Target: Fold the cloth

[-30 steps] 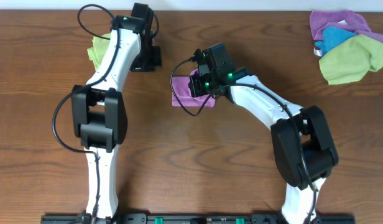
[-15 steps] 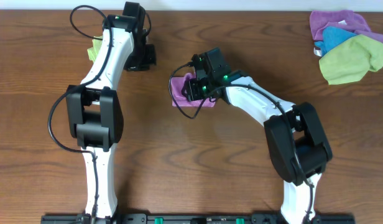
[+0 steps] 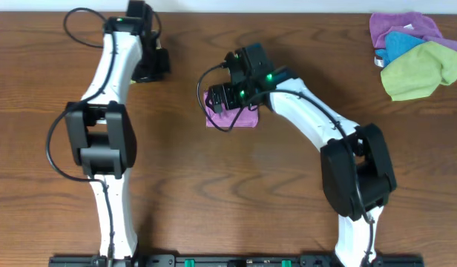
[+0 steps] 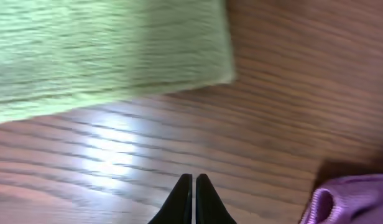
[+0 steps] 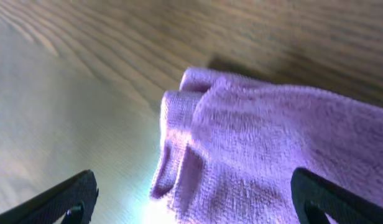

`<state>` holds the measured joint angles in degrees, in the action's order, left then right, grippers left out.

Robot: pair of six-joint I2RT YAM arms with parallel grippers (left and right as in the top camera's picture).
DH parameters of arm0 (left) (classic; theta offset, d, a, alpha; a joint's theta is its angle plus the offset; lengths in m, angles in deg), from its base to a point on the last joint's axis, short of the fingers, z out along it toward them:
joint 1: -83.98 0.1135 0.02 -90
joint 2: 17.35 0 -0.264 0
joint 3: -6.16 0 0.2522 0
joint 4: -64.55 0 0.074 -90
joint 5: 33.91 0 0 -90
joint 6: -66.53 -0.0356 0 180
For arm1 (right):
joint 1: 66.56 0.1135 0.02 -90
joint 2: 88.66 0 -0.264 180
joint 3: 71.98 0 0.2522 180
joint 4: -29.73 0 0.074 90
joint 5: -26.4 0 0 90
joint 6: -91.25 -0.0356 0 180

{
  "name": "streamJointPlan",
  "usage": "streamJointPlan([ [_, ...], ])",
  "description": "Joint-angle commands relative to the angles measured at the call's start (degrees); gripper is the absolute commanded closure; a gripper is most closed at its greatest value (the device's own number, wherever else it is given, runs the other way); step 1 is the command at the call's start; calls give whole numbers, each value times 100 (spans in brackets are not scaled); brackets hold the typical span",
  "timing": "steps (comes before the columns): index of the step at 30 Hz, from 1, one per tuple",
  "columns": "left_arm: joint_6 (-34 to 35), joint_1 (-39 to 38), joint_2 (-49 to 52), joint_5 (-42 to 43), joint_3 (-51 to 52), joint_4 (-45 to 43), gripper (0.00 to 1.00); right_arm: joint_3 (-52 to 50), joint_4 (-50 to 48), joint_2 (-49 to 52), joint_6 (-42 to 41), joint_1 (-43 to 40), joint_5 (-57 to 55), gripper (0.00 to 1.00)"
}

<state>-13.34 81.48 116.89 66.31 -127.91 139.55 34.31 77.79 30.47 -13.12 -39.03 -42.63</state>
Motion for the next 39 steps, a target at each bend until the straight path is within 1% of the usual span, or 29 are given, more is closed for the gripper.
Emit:
streamJointPlan([
  [1,-116,140,-203,251,-179,68,94,463,369,66,245,-177,-20,1],
  [3,-168,140,-203,544,-179,90,94,743,791,44,330,-258,-195,1],
  [6,-293,17,-203,894,-179,118,94,1108,1473,-26,332,-378,-1202,1],
  [8,-398,-125,-205,1093,-179,155,94,1202,1810,-98,411,-483,-1637,1],
  [10,-442,-330,-221,1117,-179,238,94,1204,2094,-179,505,-623,-1650,1],
  [14,-437,-822,-450,730,-179,404,94,1202,2518,-385,481,-918,-1801,1],
  [17,-437,-1187,-896,-142,-177,485,94,1169,2796,-789,407,-1078,-2374,1],
  [19,-437,-1303,-1126,-107,-142,503,94,1047,2874,-1095,391,-1102,-2603,1],
  [21,-435,-1349,-1318,46,-24,487,94,728,2815,-1517,387,-1102,-2828,1],
  [23,-433,-1368,-1451,59,190,501,94,195,2667,-2048,354,-1102,-2983,1],
  [26,-413,-1377,-1683,289,839,374,94,-699,2371,-2791,352,-1161,-3069,1],
  [29,-313,-1460,-2072,538,2028,-221,94,-1834,2083,-3694,345,-1397,-3045,1],
  [31,-282,-1563,-2350,769,2693,-632,94,-2286,2052,-4061,345,-1495,-2898,1],
  [35,-103,-1703,-2608,772,3379,-1191,94,-2728,2020,-4385,345,-1598,-2802,1],
  [36,-15,-1703,-2603,800,3421,-1283,91,-2769,2004,-4389,345,-1598,-2800,1],
  [37,0,-1703,-2592,837,3421,-1338,77,-2774,2002,-4387,345,-1598,-2780,1],
  [38,0,-1703,-2592,883,3421,-1401,59,-2774,1987,-4382,350,-1598,-2728,1],
  [39,2,-1703,-2592,907,3421,-1456,49,-2774,1958,-4382,350,-1598,-2680,1],
])
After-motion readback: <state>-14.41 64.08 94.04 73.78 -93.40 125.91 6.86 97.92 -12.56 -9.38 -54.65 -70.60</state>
